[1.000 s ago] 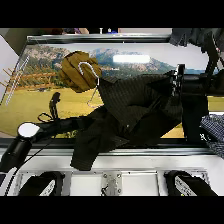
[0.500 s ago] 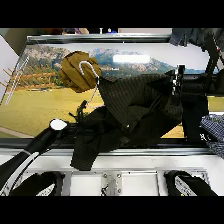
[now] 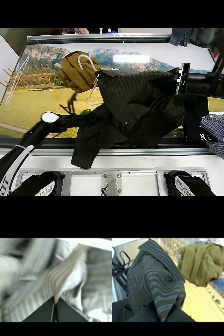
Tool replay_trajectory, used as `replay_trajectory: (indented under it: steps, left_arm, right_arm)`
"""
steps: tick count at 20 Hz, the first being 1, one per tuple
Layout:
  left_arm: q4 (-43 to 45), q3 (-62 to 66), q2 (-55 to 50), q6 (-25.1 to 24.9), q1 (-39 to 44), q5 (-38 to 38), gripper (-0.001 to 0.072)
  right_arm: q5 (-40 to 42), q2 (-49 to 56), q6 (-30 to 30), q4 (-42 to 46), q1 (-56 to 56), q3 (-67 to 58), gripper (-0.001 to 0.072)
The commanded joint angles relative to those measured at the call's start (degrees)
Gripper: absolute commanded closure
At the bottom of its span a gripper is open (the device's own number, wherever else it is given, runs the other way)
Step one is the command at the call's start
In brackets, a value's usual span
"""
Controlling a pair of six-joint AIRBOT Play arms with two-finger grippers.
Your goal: Fold the clothes and pants, and hang the long-sleeved shirts on hangers.
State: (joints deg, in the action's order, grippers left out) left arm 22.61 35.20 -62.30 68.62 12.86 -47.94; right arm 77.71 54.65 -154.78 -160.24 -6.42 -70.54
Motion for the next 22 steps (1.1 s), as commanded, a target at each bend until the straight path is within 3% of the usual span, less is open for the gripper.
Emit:
replay_trajectory:
  steps: [1, 10, 13, 16, 22]
  left_arm:
    - [3.43, 0.20, 3.45, 1.46, -7.74, -0.50, 0.0692]
    - [5.70, 1.68, 3.67, 1.27, -10.01, -1.40, 0.0692]
    - [13.53, 6.54, 3.67, 4.00, -10.54, -1.57, 0.0692]
    - [18.12, 11.30, 3.67, 6.08, -14.36, -2.62, 0.0692]
    - [18.53, 15.37, 3.37, 6.12, -20.00, -6.19, 0.0692]
  right_arm:
    - [-2.86, -3.34, 3.72, -0.17, -0.02, -0.04, 0.0698]
    - [-4.24, -8.81, 6.56, -0.74, 0.02, -0.04, 0.0698]
    - [-3.41, -9.44, 7.85, -0.50, -0.04, -0.04, 0.0699]
    - [-2.51, -9.75, 7.85, -0.28, -0.04, -0.04, 0.0698]
    - [-2.51, -9.97, 7.85, -0.02, -0.04, -0.04, 0.0698]
